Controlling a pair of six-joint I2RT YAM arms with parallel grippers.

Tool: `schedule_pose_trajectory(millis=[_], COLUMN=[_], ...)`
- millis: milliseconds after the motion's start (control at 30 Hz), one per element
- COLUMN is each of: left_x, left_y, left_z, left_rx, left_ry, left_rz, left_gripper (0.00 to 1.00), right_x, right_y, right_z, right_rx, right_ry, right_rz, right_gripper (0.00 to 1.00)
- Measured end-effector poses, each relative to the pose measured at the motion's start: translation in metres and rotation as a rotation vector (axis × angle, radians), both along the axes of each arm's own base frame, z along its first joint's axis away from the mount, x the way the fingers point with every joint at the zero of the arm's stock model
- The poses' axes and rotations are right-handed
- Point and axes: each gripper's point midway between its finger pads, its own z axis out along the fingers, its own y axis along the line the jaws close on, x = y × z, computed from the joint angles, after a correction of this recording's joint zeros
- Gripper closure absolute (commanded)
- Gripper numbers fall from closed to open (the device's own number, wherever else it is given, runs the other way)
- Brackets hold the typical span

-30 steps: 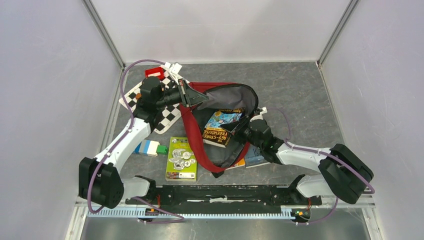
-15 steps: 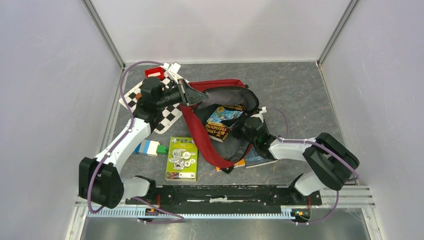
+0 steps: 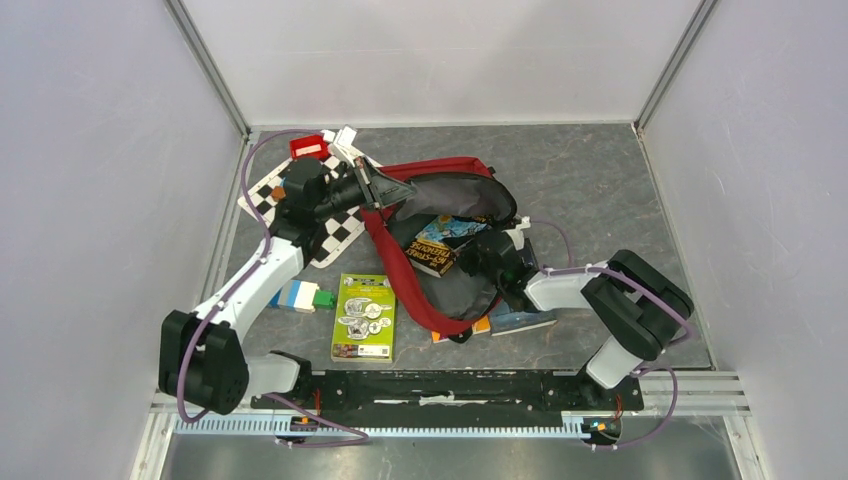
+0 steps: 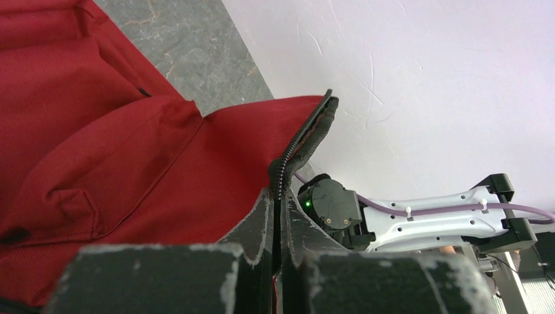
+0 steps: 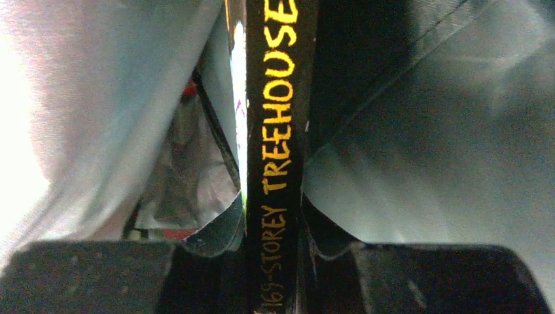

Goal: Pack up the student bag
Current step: Place the book in the student bag.

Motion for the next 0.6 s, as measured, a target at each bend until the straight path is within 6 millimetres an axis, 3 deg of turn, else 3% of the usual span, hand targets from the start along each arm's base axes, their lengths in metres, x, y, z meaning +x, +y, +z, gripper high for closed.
schedule_pose_trajectory(millis=[233, 433, 500, 600], left_x=[-0.001, -0.005, -0.005, -0.005], left_y=[0.004, 0.008, 0.008, 0.009], left_z=[-0.010, -0.014, -0.016, -0.017], left_rx=[0.019, 0.044, 0.047, 0.049], left_ry=[0.035, 0.068, 0.077, 0.084], left_rz=[0.029, 0.046, 0.047, 0.050], left_gripper=[0.98, 0.98, 0.98, 0.98], right_x=[0.031, 0.064, 0.076, 0.085], right_y=[0.003, 0.004, 0.007, 0.012], right_z=[0.009, 0.034, 0.040, 0.034], right_rx=[0.056, 0.054, 0.041, 0.001], right_ry=[-0.020, -0.091, -0.118, -0.127], right_rz=[-0.075, -0.122, -0.131, -0.131], right_gripper=[1.00, 1.00, 0.95, 0.83])
